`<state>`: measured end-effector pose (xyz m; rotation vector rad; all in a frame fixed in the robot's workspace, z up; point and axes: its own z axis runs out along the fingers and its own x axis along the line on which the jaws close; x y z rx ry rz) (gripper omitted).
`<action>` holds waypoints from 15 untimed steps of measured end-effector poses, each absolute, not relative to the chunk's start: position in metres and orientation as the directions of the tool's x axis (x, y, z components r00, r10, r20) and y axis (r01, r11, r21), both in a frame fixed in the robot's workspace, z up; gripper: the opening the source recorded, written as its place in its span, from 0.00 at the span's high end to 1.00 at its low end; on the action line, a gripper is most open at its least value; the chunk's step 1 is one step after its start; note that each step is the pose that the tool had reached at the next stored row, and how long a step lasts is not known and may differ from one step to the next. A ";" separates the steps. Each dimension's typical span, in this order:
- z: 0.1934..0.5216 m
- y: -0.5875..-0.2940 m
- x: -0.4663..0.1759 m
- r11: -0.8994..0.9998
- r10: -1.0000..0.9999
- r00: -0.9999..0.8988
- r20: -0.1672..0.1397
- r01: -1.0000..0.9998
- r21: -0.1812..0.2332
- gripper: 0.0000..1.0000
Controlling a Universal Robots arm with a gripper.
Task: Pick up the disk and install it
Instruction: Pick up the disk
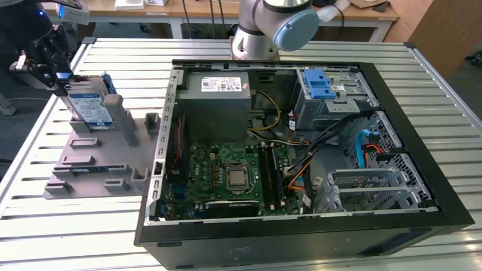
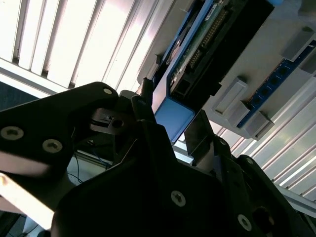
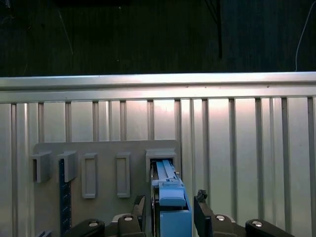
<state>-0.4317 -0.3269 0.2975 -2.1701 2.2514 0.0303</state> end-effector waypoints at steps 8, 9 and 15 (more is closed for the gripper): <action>0.291 -0.327 -0.432 0.037 -0.999 -0.037 -0.024 -0.999 0.004 0.48; 0.290 -0.327 -0.432 0.037 -0.999 -0.037 -0.024 -0.999 0.004 0.48; 0.288 -0.327 -0.432 0.037 -0.999 -0.037 -0.024 -0.999 0.004 0.49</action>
